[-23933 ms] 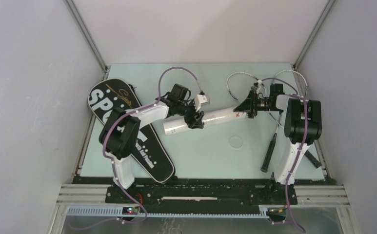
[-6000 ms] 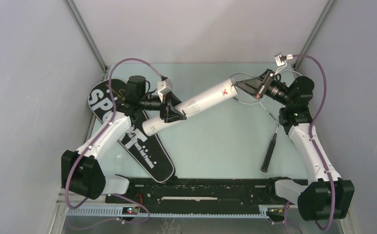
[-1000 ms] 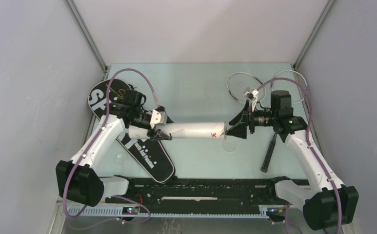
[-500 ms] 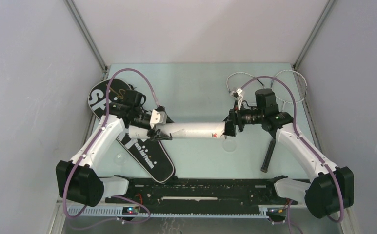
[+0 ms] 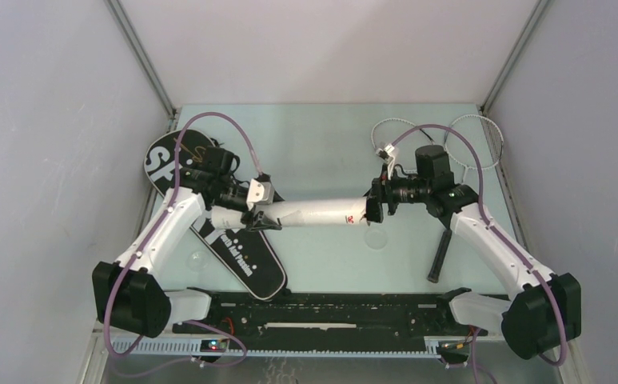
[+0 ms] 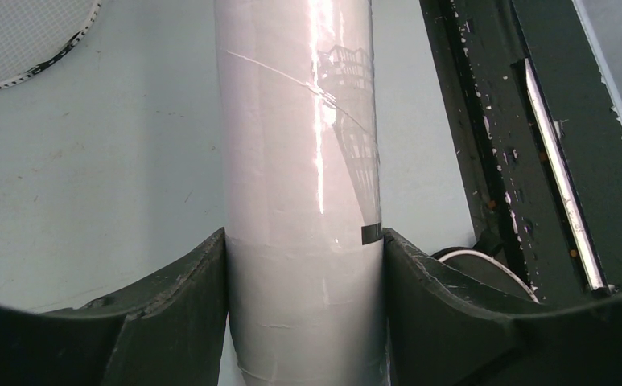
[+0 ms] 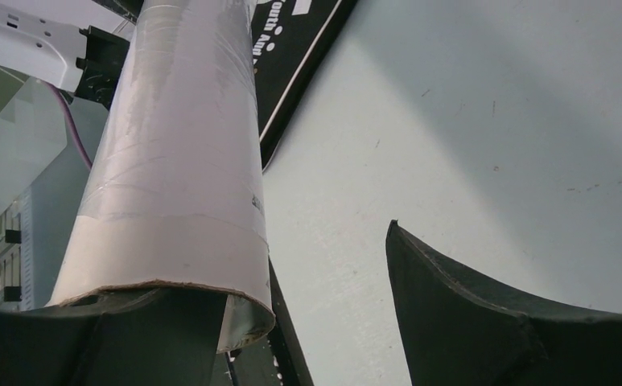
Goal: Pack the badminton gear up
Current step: Adjust the shuttlecock in the shuttle tube.
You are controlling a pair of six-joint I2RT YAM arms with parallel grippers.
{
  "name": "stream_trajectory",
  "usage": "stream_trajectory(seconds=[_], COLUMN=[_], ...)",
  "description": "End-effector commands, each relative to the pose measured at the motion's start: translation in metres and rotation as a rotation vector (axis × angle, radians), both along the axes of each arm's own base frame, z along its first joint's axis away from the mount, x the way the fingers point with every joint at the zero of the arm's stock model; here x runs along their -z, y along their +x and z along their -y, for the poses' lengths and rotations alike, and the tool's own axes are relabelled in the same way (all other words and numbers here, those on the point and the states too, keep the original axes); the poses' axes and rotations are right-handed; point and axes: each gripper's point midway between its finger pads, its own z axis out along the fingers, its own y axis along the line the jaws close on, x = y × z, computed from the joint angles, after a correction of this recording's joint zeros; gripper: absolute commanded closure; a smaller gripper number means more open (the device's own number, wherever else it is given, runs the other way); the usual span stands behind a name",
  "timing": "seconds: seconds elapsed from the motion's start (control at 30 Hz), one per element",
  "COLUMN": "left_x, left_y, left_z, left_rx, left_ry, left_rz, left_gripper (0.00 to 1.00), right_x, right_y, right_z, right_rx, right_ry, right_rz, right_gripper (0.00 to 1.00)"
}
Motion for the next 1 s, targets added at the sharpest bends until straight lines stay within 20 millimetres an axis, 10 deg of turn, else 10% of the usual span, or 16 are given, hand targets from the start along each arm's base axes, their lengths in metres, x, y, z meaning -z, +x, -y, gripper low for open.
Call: stream_trajectory(seconds=[0.0,0.33,0.97], left_x=[-0.021,-0.019,-0.022], left_y=[-0.009,-0.006,-0.005], left_z=[0.016,0.013,0.015], left_rx=[0.063,0.047,0.048], left_ry=[-0.124,-0.098,-0.107], left_rz=[0.001,0.012,0.004], left_gripper=[0.61,0.62,0.62], right_x=[-0.012,-0.042,-0.025], right_y=[0.008,0.001,0.006], right_z=[-0.005,0.029,0.034], right_rx=[0.034,0.023,0.096], right_ry=[0.022,0.112,0.029], right_rz=[0.092,0.151,0.133], right_gripper=[0.23,0.21,0.36])
